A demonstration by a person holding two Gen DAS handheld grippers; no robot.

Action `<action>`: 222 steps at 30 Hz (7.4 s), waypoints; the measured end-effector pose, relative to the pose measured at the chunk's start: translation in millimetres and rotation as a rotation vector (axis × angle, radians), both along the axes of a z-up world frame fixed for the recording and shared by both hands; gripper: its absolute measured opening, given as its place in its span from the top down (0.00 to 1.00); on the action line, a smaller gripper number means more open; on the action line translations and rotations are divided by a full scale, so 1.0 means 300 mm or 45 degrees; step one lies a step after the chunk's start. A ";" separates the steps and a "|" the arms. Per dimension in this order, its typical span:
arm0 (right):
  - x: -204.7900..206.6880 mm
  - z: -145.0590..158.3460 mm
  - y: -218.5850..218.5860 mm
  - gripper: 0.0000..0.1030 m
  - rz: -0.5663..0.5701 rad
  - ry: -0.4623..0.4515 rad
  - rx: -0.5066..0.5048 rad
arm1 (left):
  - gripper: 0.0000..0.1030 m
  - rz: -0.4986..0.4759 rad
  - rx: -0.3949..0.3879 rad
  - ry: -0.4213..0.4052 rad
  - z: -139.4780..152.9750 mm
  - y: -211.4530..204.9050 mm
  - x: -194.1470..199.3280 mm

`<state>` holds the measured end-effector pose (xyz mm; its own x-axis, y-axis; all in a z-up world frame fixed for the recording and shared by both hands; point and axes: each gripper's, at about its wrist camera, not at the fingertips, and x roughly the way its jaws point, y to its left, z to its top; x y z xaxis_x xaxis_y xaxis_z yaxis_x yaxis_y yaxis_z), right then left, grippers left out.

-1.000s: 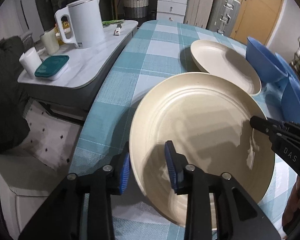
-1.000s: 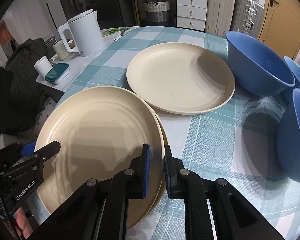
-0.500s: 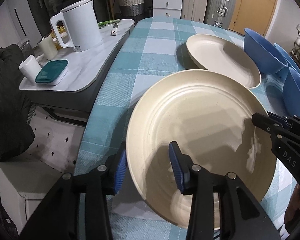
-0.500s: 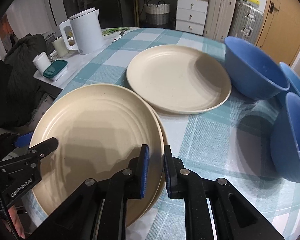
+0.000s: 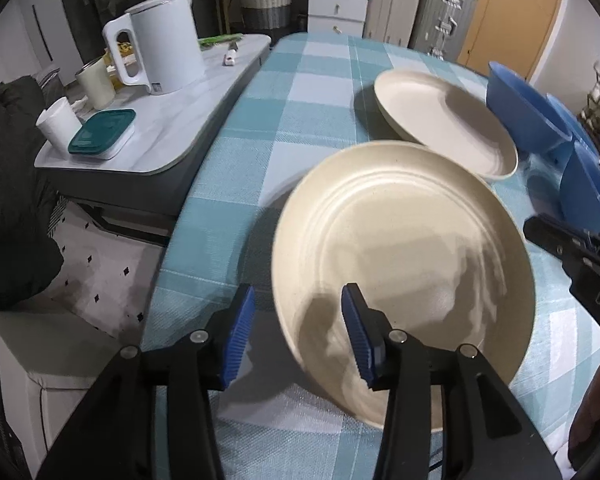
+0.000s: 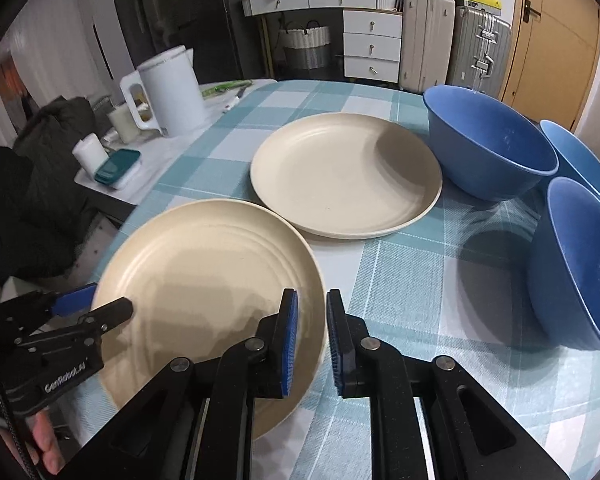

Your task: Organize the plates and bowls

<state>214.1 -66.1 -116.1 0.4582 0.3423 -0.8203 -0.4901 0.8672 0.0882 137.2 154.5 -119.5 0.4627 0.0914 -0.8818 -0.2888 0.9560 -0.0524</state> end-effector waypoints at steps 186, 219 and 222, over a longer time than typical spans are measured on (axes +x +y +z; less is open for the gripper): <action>0.576 -0.160 -0.078 0.51 -0.489 0.346 0.187 | 0.69 -0.430 -0.131 0.311 -0.082 -0.090 0.863; 0.519 -0.085 -0.169 0.76 -0.552 0.320 0.270 | 0.85 -0.377 -0.118 0.257 0.023 -0.059 0.790; 0.508 -0.079 -0.174 0.78 -0.548 0.319 0.279 | 0.85 -0.370 -0.119 0.244 0.036 -0.054 0.775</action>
<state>366.5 -118.3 -139.7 0.3942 0.3423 -0.8529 -0.0357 0.9330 0.3580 369.7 138.2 -108.8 0.2831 -0.1047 -0.9534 -0.0186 0.9932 -0.1146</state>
